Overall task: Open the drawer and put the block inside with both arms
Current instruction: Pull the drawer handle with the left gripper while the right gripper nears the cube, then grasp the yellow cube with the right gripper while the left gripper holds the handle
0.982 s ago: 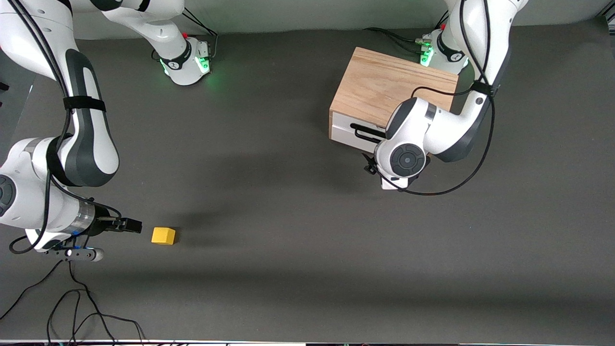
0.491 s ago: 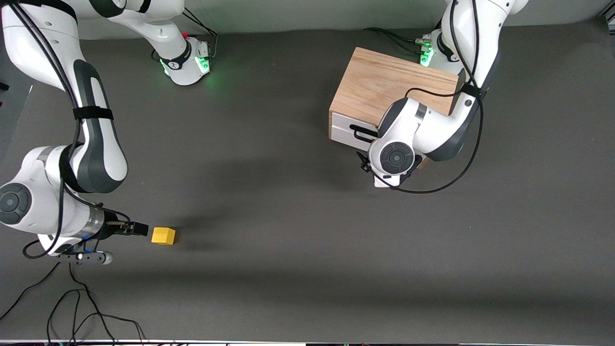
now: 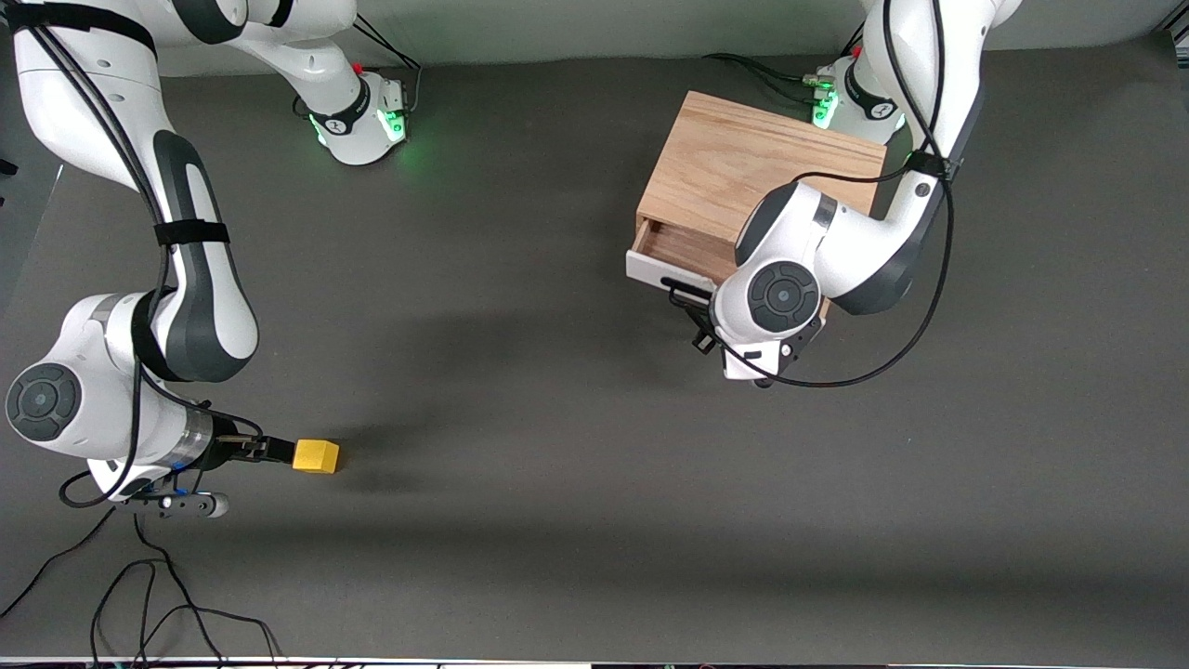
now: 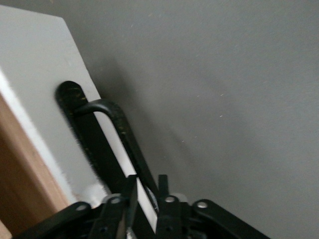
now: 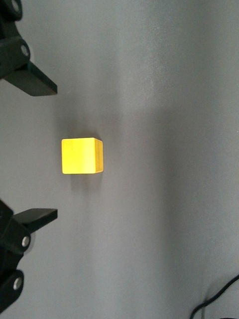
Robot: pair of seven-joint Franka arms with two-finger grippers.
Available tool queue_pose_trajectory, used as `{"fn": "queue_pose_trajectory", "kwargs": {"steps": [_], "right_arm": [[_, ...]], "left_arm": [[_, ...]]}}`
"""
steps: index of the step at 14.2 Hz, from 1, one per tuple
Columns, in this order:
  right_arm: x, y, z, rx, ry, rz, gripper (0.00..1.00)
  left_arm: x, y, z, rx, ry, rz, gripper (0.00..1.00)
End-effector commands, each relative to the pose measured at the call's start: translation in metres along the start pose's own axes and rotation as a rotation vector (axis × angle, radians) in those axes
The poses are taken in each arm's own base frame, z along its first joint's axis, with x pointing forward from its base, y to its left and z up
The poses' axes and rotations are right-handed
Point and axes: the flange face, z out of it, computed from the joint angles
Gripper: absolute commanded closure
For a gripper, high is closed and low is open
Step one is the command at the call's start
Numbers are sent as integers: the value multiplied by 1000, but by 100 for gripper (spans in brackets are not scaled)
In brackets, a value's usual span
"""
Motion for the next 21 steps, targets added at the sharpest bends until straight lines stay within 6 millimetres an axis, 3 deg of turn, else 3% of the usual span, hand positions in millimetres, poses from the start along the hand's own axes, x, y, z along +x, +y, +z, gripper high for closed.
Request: {"fn": "queue_pose_trajectory", "kwargs": {"steps": [1, 7, 8, 9, 13, 21], "right_arm": [[7, -2, 7, 12, 15, -8, 0], [8, -3, 12, 14, 11, 2, 0], [8, -3, 12, 14, 12, 2, 0], [8, -3, 12, 14, 11, 2, 0], [8, -3, 10, 14, 14, 4, 0], [10, -5, 19, 42, 19, 19, 0]], "left_arm": [[7, 14, 2, -34, 48, 19, 100], [9, 14, 3, -24, 46, 28, 100], [13, 12, -5, -20, 46, 47, 31], [17, 8, -13, 1, 39, 57, 2], [12, 6, -50, 21, 27, 61, 2], [23, 21, -1, 51, 12, 44, 2]]}}
